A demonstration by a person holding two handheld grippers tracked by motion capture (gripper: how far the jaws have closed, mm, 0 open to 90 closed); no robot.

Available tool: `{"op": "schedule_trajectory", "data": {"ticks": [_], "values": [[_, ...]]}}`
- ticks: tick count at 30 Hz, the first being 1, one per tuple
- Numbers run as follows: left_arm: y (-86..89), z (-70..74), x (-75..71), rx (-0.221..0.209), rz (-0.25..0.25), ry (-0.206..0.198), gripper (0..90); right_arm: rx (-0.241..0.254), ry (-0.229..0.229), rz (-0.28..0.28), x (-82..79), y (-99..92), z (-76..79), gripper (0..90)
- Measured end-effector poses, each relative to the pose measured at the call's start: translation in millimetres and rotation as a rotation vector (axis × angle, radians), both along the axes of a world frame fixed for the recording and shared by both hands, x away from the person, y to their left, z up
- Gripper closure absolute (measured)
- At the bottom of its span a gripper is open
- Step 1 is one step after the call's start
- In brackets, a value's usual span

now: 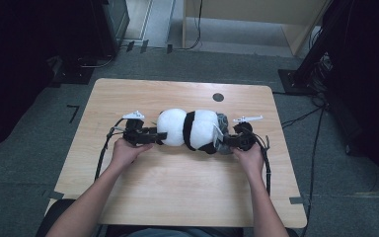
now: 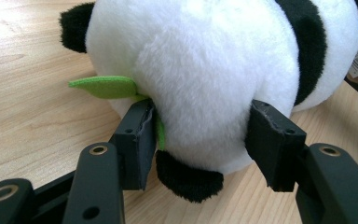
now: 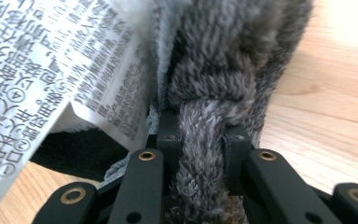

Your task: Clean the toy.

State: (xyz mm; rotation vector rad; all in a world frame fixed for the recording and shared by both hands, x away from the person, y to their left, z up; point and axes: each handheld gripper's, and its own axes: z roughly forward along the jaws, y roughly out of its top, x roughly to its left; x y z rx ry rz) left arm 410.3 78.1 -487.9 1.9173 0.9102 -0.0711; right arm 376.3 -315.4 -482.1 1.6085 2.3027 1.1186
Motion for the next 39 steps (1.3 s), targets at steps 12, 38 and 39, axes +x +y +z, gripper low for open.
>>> {"op": "schedule_trajectory", "data": {"ticks": [12, 38, 39], "values": [[0.9, 0.0, 0.0, -0.012, 0.006, -0.003, 43.2, 0.038, -0.093, -0.097, -1.6, -30.0, 34.0, 75.3], [-1.6, 2.1, -2.3, 0.02, 0.006, -0.023, 41.1, 0.025, -0.163, 0.047, -0.7, 21.7, 71.9, 75.6], [-2.0, 1.7, -2.2, 0.02, 0.006, -0.025, 40.7, 0.026, -0.164, 0.046, -0.8, 21.2, 70.0, 75.6]]}}
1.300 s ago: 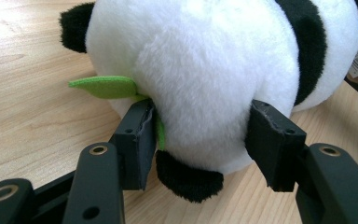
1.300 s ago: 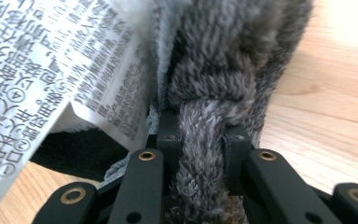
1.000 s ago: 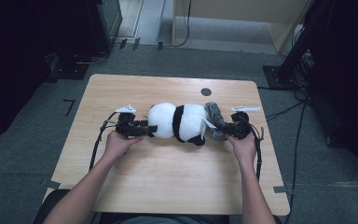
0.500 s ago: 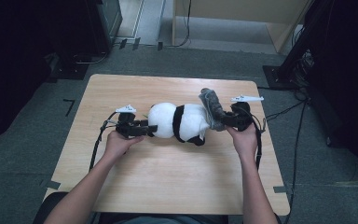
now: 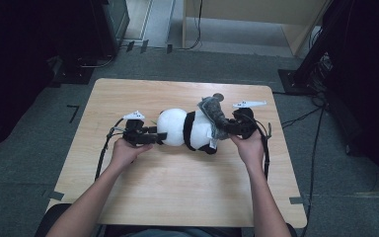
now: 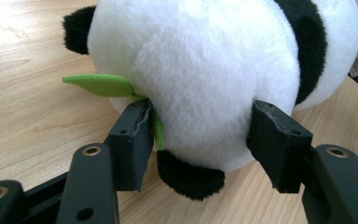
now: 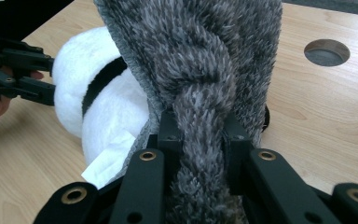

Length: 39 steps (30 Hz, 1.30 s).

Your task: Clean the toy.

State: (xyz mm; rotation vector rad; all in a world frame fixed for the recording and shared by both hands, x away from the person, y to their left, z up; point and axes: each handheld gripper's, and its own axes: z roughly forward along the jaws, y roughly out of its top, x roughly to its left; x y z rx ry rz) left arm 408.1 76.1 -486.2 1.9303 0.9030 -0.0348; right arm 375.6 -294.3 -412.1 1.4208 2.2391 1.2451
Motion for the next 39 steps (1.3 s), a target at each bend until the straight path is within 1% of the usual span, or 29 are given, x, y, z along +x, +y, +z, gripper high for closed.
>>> {"op": "schedule_trajectory", "data": {"ticks": [3, 5, 11, 15, 16, 19, 22, 23, 25, 28, 30, 31, 32, 33, 35, 36, 37, 38, 39], "values": [[-1.3, -0.3, -0.3, 0.004, -0.003, -0.001, 40.2, -0.003, 0.006, -0.009, 0.5, -1.7, -6.8, 75.6], [-1.6, 0.1, -0.3, 0.011, -0.008, -0.007, 40.2, 0.004, 0.012, -0.012, 1.0, -4.4, -10.4, 75.7], [-1.9, 0.9, 1.6, 0.016, -0.015, 0.002, 40.5, -0.008, 0.048, -0.034, 0.6, -10.7, -22.3, 75.7], [-1.9, 0.4, 2.9, 0.017, -0.019, 0.004, 40.7, 0.007, 0.068, -0.04, 0.7, -13.5, -31.5, 75.9], [-1.9, 0.2, 3.1, 0.018, -0.02, 0.004, 40.6, 0.005, 0.081, -0.044, 1.0, -13.6, -33.5, 75.9], [-1.9, -0.7, 4.3, 0.013, -0.022, 0.008, 39.9, -0.009, 0.101, -0.048, 1.4, -13.4, -41.8, 76.1], [-2.6, -2.8, 6.0, 0.014, -0.025, 0.007, 35.2, -0.026, 0.135, -0.043, 2.2, -10.9, -50.8, 76.1], [-2.8, -3.4, 6.4, 0.014, -0.023, 0.006, 33.7, -0.023, 0.146, -0.043, 2.4, -9.5, -53.6, 76.1], [-3.1, -3.9, 7.2, 0.013, -0.026, 0.008, 32.5, -0.012, 0.153, -0.04, 3.2, -8.8, -58.3, 76.2], [-4.1, -5.8, 8.6, 0.005, -0.031, 0.015, 29.9, -0.001, 0.161, -0.042, 4.4, -9.5, -61.3, 76.2], [-4.7, -9.1, 10.8, -0.005, -0.037, 0.026, 25.7, -0.009, 0.172, -0.039, 5.3, -8.5, -64.7, 76.2], [-5.1, -10.7, 11.8, -0.004, -0.03, 0.024, 22.3, -0.016, 0.179, -0.04, 5.9, -7.4, -67.0, 76.2], [-5.5, -12.3, 13.0, -0.001, -0.024, 0.019, 16.9, -0.023, 0.184, -0.04, 6.3, -6.5, -69.2, 76.2], [-5.3, -13.5, 14.2, -0.009, -0.026, 0.026, 14.3, -0.024, 0.189, -0.039, 6.7, -6.0, -71.3, 76.2], [-4.6, -15.6, 16.0, -0.035, -0.034, 0.057, 14.6, -0.027, 0.195, -0.038, 7.7, -6.1, -74.0, 76.2], [-4.1, -16.6, 16.7, -0.053, -0.045, 0.074, 16.2, -0.03, 0.198, -0.035, 8.1, -6.4, -75.0, 76.1], [-2.9, -16.4, 16.9, -0.069, -0.062, 0.088, 21.7, -0.04, 0.203, -0.033, 8.7, -6.5, -76.6, 75.9], [-2.9, -15.3, 16.4, -0.069, -0.063, 0.088, 29.6, -0.057, 0.209, -0.032, 9.5, -6.0, -78.6, 75.7], [-3.1, -13.8, 16.0, -0.06, -0.065, 0.082, 34.2, -0.073, 0.213, -0.03, 10.1, -5.5, -80.9, 75.5]]}}
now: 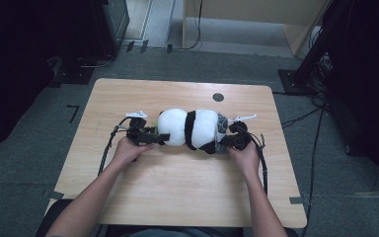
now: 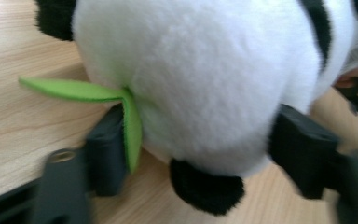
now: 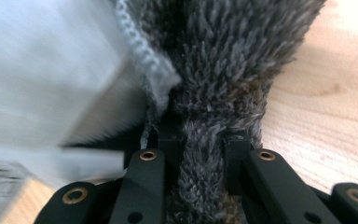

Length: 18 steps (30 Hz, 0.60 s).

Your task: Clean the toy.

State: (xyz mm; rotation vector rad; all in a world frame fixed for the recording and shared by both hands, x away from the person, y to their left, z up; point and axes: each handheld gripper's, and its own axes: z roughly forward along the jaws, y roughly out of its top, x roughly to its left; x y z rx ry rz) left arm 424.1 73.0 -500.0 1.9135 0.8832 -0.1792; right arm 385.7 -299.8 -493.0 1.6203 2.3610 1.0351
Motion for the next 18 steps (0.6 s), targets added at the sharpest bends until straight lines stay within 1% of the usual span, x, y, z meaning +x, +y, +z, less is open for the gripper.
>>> {"op": "schedule_trajectory", "data": {"ticks": [1, 4, 7, 8, 10, 12, 14, 15, 16, 18], "values": [[-0.2, 1.4, -0.3, 0.008, -0.003, -0.003, 38.6, -0.003, 0.0, 0.004, 0.4, -0.2, -0.7, 75.3], [0.9, 4.8, -1.5, 0.04, -0.016, -0.018, 45.7, -0.028, -0.008, 0.0, -0.1, -2.1, 3.8, 75.0], [-0.6, 7.5, -4.0, 0.059, -0.017, -0.03, 50.1, -0.057, -0.026, -0.01, -3.1, -8.6, 12.3, 75.7], [-1.3, 8.5, -4.8, 0.063, -0.014, -0.032, 51.0, -0.059, -0.033, -0.023, -4.7, -12.2, 16.5, 75.8], [-2.3, 10.7, -6.7, 0.072, -0.008, -0.038, 52.1, -0.052, -0.059, -0.052, -8.5, -22.4, 26.2, 76.0], [-2.9, 12.3, -8.1, 0.081, -0.006, -0.043, 52.4, -0.024, -0.1, -0.081, -14.0, -32.4, 38.5, 76.3], [-2.8, 13.0, -8.8, 0.083, -0.001, -0.04, 52.4, 0.002, -0.146, -0.1, -20.0, -38.6, 52.4, 76.4], [-2.7, 13.1, -9.0, 0.082, 0.002, -0.037, 52.3, 0.016, -0.167, -0.107, -23.1, -39.9, 59.7, 76.4], [-2.8, 12.9, -9.8, 0.078, 0.011, -0.035, 52.2, 0.029, -0.19, -0.101, -25.6, -40.1, 66.8, 76.4], [-2.8, 12.0, -11.6, 0.073, 0.022, -0.04, 51.8, 0.04, -0.226, -0.091, -29.9, -36.2, 80.4, 76.5]]}}
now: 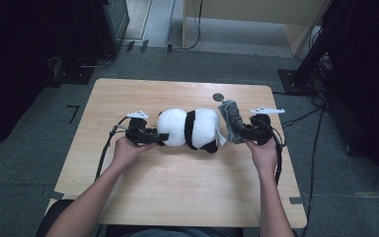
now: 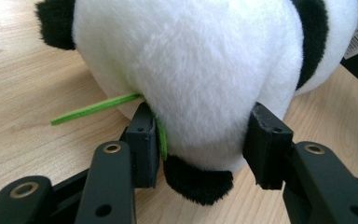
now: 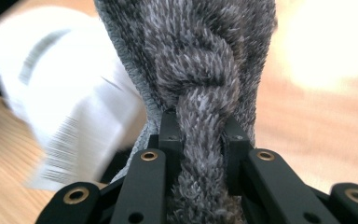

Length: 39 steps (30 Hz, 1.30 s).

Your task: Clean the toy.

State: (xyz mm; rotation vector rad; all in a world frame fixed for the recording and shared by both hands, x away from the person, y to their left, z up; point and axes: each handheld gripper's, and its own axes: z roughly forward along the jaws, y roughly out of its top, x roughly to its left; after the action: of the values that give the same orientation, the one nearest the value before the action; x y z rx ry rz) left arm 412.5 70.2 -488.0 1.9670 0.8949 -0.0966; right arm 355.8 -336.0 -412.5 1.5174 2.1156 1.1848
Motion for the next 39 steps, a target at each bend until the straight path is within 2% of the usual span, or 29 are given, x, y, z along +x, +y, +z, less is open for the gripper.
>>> {"op": "schedule_trajectory", "data": {"ticks": [2, 6, 12, 14, 23, 26, 30, 32, 39], "values": [[-0.1, -0.4, -2.0, 0.0, 0.007, -0.004, 51.8, -0.003, -0.027, 0.021, -2.6, 7.4, 11.2, 76.4], [-0.3, -0.5, -5.3, 0.0, 0.017, -0.008, 51.1, -0.04, -0.061, 0.078, -5.0, 33.0, 27.5, 76.4], [-2.1, 2.1, -10.4, -0.01, 0.034, -0.017, 50.8, -0.111, -0.094, 0.175, -0.5, 80.0, 33.2, 76.0], [-2.4, 1.5, -12.2, -0.014, 0.045, -0.017, 50.6, -0.115, -0.102, 0.195, 1.4, 93.2, 32.9, 76.0], [-3.6, 1.8, -19.2, -0.017, 0.063, -0.027, 50.5, -0.155, -0.074, 0.319, 9.0, 149.3, 22.3, 75.4], [-3.8, 3.0, -20.4, -0.029, 0.062, -0.036, 50.5, -0.18, -0.052, 0.327, 11.8, 167.7, 14.5, 73.9], [-2.8, 1.3, -21.0, -0.023, 0.068, -0.032, 50.5, -0.211, -0.067, 0.333, 10.1, 184.5, 6.0, 73.6], [-2.9, 1.2, -21.4, -0.02, 0.073, -0.029, 50.6, -0.236, -0.082, 0.338, 8.7, 190.2, 3.3, 73.6], [-3.2, -0.4, -21.1, -0.003, 0.065, -0.036, 51.0, -0.249, -0.115, 0.351, 6.6, 190.1, -9.1, 73.6]]}}
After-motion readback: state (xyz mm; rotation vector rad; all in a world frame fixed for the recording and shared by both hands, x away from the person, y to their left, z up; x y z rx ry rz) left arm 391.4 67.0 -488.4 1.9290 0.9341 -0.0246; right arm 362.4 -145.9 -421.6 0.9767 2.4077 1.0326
